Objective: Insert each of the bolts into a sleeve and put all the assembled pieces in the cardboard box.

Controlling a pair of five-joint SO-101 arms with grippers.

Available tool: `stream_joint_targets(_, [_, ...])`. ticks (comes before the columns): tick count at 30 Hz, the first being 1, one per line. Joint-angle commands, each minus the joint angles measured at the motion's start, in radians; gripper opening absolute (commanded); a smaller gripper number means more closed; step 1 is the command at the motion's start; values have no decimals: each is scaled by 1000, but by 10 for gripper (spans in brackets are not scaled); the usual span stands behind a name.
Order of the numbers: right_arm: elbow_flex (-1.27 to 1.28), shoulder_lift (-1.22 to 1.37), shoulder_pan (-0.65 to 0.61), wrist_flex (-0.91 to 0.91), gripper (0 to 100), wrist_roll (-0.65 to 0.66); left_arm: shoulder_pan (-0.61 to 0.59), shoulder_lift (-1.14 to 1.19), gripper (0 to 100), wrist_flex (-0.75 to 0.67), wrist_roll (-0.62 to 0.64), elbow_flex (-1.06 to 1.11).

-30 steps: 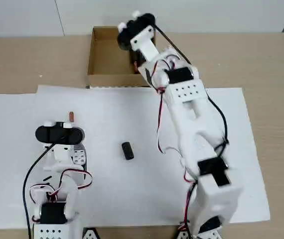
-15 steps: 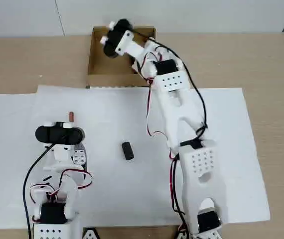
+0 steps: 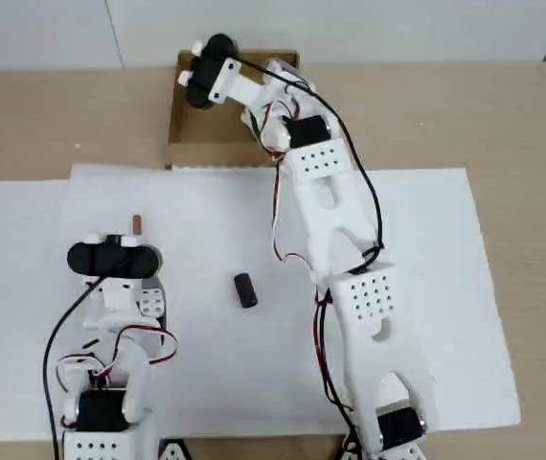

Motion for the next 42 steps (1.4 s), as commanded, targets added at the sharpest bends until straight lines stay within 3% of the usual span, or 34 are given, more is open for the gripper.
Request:
stream_joint_targets(1, [-52,-16,-15,-22,94,2,-11,-6,6,2,0,-8])
stream_joint_targets(8, [-57,-59,-15,24,10,-2,-11,-6,6,2,0,-8])
stream_joint_targets(20, [-190,-259,-15,489,5,-264,-14,-6,6,3,0,-8])
stream_joint_targets(29, [-356,-375,-12,872,5,-385,-14,-6,6,3,0,-8])
stream_joint_targets(35, [-327,-478,-8,889,5,-428,-14,-6,6,3,0,-8])
stream_joint_targets(42, [-54,-680,-12,891,7,-557,-14,-6,6,3,0,-8])
